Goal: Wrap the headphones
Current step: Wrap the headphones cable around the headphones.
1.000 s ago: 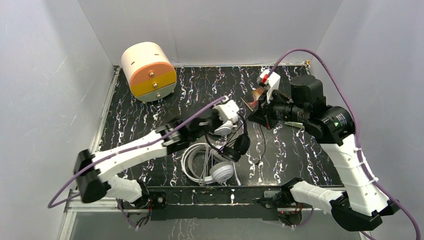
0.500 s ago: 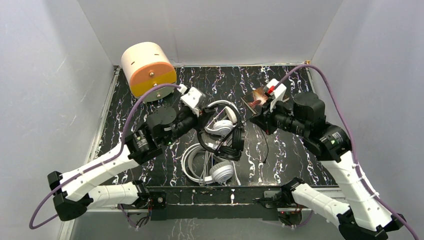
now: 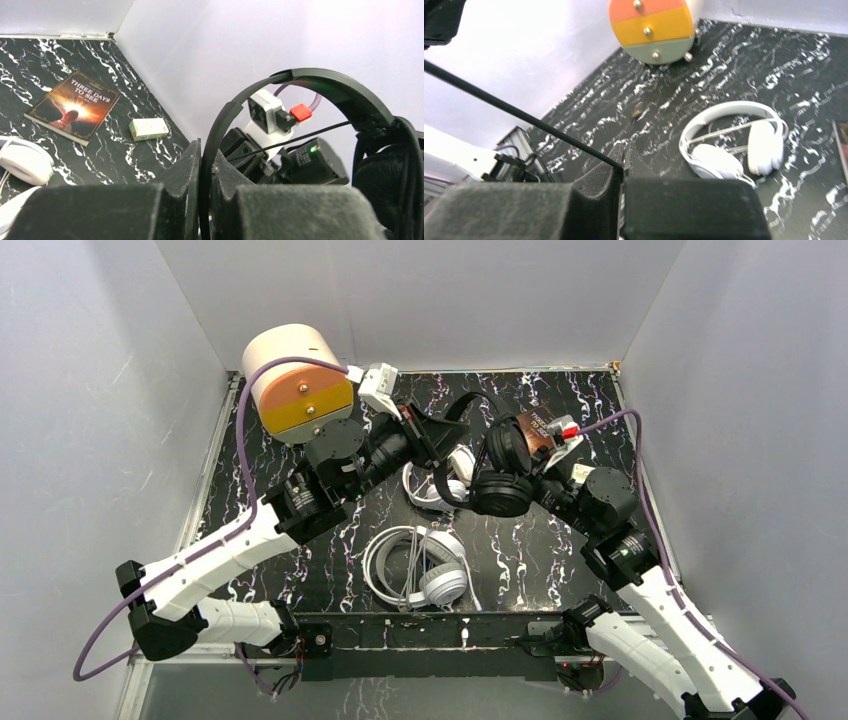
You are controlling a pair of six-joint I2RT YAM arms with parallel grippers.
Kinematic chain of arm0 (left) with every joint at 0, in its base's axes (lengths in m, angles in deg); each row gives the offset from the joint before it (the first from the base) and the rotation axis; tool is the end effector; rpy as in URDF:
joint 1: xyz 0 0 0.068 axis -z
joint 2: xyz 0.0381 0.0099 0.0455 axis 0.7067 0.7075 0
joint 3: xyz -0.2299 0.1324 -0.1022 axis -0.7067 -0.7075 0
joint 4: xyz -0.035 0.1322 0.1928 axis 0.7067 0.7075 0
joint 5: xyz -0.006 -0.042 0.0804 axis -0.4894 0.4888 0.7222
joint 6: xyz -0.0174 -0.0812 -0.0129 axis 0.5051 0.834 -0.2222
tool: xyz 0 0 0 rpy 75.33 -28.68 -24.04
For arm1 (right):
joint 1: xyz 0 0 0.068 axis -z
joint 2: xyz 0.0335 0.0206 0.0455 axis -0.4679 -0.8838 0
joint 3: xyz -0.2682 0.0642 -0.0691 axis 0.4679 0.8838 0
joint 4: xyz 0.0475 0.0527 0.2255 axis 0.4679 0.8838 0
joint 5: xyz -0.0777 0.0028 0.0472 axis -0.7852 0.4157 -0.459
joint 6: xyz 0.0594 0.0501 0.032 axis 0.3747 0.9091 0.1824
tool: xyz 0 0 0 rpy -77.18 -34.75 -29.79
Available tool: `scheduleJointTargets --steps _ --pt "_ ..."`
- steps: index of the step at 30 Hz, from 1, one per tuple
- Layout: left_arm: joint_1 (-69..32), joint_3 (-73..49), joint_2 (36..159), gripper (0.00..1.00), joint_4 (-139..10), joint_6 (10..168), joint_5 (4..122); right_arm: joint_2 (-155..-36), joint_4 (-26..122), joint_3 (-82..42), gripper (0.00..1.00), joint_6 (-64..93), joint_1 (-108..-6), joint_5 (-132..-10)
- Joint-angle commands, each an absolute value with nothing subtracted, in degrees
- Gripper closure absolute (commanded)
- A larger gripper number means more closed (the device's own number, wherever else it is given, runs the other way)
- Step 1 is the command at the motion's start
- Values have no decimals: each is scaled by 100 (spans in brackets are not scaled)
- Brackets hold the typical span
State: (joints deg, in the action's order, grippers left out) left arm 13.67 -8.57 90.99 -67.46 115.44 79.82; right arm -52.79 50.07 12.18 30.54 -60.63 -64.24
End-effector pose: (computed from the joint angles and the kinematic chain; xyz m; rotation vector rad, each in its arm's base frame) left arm 0.1528 -0.2298 0.4856 0.1303 1.4923 -1.2952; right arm 0.1254 0.1017 0.3699 -0.3387 1.5753 0.9493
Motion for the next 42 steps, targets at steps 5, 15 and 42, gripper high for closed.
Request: scheduleJointTargets --steps 5,15,42 --pt "1368 271 9411 100 -7096 11953 8610 -5633 3493 1754 100 3763 -6045 -6001" --pt "818 1004 10056 100 -6703 12089 8855 -5296 3597 2523 94 3970 -6042 -5868" --pt "47 695 9906 100 -6938 12940 8429 -5636 2923 3086 93 4007 -6044 -5763"
